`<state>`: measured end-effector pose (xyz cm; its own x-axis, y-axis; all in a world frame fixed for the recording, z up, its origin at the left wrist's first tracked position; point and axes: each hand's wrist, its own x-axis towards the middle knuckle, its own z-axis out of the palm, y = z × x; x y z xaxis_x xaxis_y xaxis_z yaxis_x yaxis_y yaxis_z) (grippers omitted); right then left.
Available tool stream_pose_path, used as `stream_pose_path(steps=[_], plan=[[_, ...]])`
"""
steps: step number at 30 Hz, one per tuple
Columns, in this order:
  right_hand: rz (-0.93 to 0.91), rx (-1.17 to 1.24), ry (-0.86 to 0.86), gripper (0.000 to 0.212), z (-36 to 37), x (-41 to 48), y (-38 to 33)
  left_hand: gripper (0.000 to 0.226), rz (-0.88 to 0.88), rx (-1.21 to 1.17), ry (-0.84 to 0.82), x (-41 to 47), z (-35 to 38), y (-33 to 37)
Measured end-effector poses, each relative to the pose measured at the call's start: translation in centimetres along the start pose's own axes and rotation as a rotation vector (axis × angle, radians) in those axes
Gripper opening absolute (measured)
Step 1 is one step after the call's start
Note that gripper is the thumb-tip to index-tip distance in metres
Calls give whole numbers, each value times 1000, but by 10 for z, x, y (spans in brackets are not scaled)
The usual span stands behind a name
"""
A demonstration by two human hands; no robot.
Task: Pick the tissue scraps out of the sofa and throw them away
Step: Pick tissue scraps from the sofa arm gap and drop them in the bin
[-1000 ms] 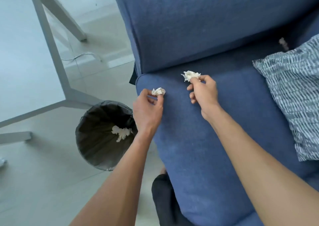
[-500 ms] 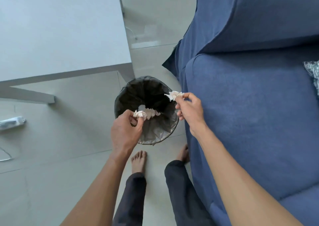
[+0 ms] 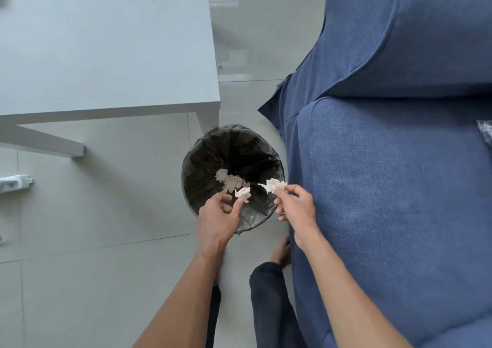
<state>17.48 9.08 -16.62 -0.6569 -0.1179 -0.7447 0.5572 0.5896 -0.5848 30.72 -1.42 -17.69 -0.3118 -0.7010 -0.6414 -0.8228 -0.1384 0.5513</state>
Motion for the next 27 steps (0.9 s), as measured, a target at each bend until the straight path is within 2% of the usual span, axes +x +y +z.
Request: stream_pose_path(steps=[8,13,21,27], plan=[[19,-7,20,8,4,-5,9,28,6,52,-17,4,-6,-7],[-5,-111,65,10,14,-4,15,23,25,84,3,6,-18,-6],[-35,-259,-95,27,20,7,13,20,32,117,38,2,-28,-15],[-158,-381,-56,16,8,0,15,25,72,169,32,-14,-26,-21]])
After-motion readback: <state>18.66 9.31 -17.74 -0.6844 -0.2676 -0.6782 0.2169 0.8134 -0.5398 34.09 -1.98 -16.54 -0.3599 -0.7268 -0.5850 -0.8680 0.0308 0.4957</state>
